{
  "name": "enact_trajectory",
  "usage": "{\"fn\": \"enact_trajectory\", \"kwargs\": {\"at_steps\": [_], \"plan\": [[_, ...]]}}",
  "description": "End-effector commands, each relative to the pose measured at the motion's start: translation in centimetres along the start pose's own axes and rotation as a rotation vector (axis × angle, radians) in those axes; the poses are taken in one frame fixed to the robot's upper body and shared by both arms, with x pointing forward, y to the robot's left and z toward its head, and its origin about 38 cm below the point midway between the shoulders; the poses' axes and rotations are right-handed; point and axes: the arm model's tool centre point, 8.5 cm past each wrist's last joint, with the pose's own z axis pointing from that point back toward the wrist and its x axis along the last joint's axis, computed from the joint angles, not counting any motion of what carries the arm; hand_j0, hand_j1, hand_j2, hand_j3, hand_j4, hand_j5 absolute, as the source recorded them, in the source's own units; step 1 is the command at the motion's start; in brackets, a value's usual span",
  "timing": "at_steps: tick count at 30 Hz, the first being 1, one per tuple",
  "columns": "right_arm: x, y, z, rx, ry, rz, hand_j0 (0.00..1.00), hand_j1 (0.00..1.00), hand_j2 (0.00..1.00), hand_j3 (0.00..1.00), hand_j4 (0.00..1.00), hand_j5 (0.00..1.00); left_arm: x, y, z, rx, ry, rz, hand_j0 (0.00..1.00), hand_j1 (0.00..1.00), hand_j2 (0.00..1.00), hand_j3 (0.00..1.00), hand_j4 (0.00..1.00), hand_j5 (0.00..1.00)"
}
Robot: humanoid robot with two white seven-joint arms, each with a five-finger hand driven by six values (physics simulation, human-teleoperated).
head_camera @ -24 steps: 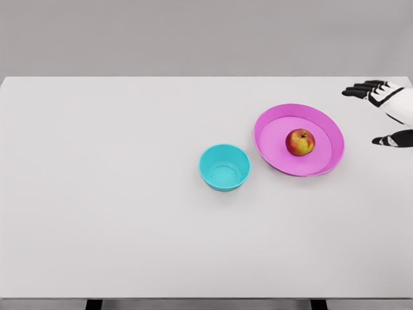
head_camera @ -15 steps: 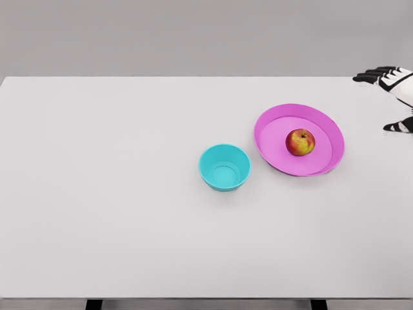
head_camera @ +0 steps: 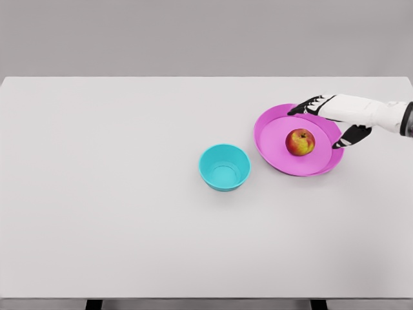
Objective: Put the apple from the pink plate into the blue bowl with your right arm
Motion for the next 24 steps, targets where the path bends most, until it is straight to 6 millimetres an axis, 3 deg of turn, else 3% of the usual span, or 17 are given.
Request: {"fn": "enact_trajectory", "kwargs": {"at_steps": [1, 3, 11, 14, 24], "plan": [[0.2, 1.1, -1.2, 0.021, -0.017, -0.026, 1.00, 1.00, 1.00, 1.00, 1.00, 1.00, 0.0, 0.0, 0.0, 0.000, 0.000, 0.000, 1.00, 1.00, 1.00, 1.00, 1.00, 1.00], [0.3, 0.6, -2.2, 0.022, -0.028, -0.024, 1.00, 1.00, 1.00, 1.00, 1.00, 1.00, 0.0, 0.0, 0.0, -0.001, 0.000, 0.000, 1.00, 1.00, 1.00, 1.00, 1.00, 1.00], [-1.7, 2.2, -3.7, 0.088, 0.017, -0.079, 1.00, 1.00, 1.00, 1.00, 1.00, 1.00, 0.0, 0.0, 0.0, 0.000, 0.000, 0.000, 1.00, 1.00, 1.00, 1.00, 1.00, 1.00], [-1.5, 2.8, -4.7, 0.104, 0.007, -0.092, 1.00, 1.00, 1.00, 1.00, 1.00, 1.00, 0.0, 0.0, 0.0, 0.000, 0.000, 0.000, 1.00, 1.00, 1.00, 1.00, 1.00, 1.00], [-2.2, 3.8, -5.0, 0.129, 0.027, -0.114, 1.00, 1.00, 1.00, 1.00, 1.00, 1.00, 0.0, 0.0, 0.0, 0.000, 0.000, 0.000, 1.00, 1.00, 1.00, 1.00, 1.00, 1.00]]}}
